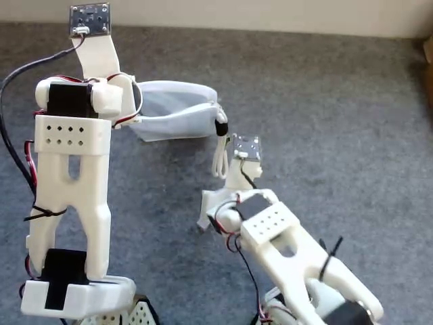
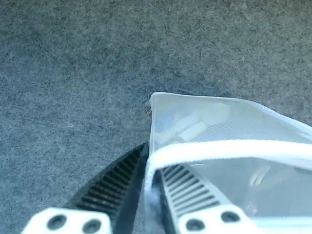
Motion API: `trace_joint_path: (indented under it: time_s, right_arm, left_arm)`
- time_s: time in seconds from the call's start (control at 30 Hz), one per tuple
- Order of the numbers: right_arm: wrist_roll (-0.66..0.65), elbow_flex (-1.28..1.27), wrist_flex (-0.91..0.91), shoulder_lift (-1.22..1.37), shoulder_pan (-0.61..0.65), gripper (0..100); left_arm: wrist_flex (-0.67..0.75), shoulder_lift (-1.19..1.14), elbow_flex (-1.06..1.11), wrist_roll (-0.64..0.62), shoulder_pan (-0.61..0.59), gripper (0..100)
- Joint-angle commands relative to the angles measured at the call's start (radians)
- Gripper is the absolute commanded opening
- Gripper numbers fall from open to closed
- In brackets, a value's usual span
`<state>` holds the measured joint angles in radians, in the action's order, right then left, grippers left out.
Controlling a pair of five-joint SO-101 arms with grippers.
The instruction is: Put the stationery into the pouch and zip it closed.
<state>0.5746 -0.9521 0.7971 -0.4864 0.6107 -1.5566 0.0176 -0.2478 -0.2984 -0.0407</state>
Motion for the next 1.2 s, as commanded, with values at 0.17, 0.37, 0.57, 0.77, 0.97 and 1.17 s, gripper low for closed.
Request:
trace_joint_path:
  time_s: [0.17,0.37,0.57,0.77,0.97,1.17]
  right_arm:
    - [0.012,0.205,-0.022,0.236,-0.071,14.6]
    - [0.012,0.259,-0.022,0.343,-0.071,14.6]
    - [0.012,0.275,-0.022,0.403,-0.071,14.2]
    - [0.011,0.274,0.018,0.406,-0.070,12.6]
    - [0.006,0.275,0.047,0.404,-0.070,3.6]
    - [0.005,0.271,0.048,0.367,-0.070,2.6]
  left_arm:
    - [0.009,-0.025,0.025,0.000,-0.015,1]
    - [0.009,-0.025,0.025,0.026,-0.015,1]
    - [0.009,-0.025,0.025,0.028,-0.015,1]
    - [0.009,-0.025,0.025,0.028,-0.015,1]
    - [0.009,-0.025,0.025,0.028,-0.015,1]
    - [0.009,-0.025,0.025,0.028,-0.015,1]
